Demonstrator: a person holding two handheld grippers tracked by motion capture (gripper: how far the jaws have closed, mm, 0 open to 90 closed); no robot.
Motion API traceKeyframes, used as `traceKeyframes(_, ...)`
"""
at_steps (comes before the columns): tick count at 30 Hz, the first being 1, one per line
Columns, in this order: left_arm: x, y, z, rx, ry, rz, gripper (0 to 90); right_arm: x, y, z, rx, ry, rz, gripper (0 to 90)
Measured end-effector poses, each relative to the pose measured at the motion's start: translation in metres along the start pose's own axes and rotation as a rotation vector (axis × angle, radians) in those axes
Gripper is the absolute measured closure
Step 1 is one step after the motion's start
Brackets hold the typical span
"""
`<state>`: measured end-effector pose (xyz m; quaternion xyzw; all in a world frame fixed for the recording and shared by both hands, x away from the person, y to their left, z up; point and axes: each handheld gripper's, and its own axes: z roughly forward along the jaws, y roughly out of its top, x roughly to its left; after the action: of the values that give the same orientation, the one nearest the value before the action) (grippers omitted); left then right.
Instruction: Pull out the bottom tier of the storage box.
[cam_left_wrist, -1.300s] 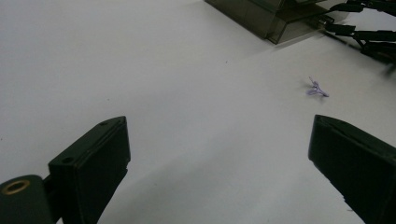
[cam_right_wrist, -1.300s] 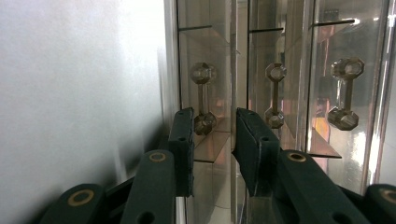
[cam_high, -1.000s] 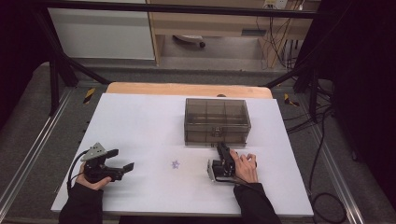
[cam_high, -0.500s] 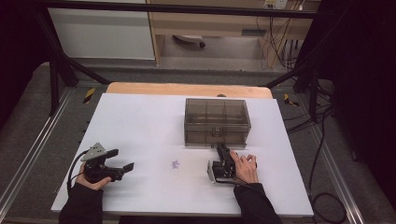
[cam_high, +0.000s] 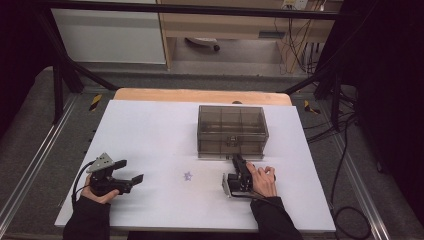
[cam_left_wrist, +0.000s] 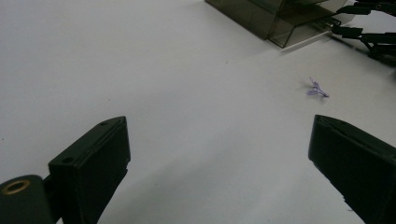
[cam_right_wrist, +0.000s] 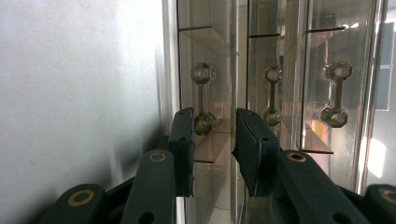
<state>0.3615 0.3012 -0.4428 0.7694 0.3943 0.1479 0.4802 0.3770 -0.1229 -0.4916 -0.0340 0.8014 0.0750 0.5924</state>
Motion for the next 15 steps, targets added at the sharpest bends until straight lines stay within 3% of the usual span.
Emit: traceKeyframes(15, 0.0001, -0.0001, -0.0001, 0.001, -0.001, 0.0, 4.9, -0.0004, -0.0014, -0.0059, 0.001, 0.003, 0.002, 69.1)
